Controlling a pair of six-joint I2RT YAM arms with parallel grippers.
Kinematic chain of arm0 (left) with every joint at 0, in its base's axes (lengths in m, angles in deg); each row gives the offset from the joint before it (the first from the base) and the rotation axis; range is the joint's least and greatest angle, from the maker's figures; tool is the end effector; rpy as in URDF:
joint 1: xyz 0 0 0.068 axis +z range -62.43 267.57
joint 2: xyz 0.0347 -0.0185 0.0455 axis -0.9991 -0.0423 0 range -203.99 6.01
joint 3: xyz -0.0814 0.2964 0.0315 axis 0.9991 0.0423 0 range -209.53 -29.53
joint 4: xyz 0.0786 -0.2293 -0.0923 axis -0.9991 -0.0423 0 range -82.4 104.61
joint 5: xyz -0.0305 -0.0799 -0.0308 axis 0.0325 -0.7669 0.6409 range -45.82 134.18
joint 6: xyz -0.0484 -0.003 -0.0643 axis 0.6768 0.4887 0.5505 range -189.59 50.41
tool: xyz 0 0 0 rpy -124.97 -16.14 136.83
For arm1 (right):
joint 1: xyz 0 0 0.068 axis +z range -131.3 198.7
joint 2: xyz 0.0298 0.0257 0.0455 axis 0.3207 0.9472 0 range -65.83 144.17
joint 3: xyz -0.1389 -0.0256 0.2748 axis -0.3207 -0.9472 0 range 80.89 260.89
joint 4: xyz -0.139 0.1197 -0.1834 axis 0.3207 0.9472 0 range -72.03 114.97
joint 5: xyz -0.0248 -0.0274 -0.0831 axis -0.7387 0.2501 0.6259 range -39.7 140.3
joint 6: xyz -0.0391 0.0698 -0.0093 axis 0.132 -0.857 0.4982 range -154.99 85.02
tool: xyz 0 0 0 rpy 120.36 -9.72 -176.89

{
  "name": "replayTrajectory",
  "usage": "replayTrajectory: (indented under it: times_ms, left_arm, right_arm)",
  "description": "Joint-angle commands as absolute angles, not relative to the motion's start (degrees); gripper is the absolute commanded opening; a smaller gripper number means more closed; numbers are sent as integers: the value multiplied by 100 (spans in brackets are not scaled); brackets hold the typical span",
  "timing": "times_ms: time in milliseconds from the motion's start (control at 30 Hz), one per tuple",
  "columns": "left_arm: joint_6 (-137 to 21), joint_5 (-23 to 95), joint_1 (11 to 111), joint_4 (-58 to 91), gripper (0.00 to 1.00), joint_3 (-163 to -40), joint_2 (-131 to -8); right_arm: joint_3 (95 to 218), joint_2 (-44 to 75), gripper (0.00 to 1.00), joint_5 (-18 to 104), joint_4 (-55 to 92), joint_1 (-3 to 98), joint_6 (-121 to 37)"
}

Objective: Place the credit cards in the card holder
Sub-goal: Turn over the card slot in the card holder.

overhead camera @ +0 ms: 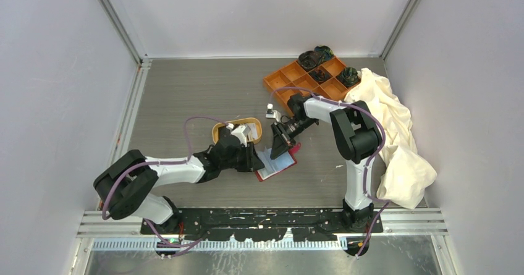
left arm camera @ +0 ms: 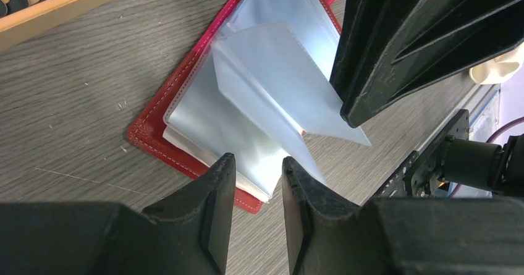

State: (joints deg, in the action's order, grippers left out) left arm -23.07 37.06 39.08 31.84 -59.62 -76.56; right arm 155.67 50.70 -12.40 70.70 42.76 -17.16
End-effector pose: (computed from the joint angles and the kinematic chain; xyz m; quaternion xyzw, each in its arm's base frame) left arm 0.1880 -0.2253 0.1737 0.0438 0.8857 -0.3757 0.2694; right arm 0.3102 0.2062 0.1605 0.2860 -0.8043 -0.5173 0.0616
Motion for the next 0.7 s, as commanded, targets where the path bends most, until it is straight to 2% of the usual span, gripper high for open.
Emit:
replayTrajectory:
  times_ms: [0,267,500,667]
  left_arm:
    - [-2270,3725,3880,3497,35,-6163,-7733]
    - [-2311,3798,3880,3353,35,-6145,-7638]
    - [-2363,4044,3880,2755,35,-5934,-7131]
    - [-2354,4226,3873,2390,36,-5707,-6417]
  right_arm:
    - [15618,5096,23,-1405,7069,4300,-1732]
    - [15660,4930,22,-737,7005,4299,-1732]
    - [15586,4320,22,747,6834,4304,-1530]
    - [15473,3745,32,1581,6690,4304,-1236]
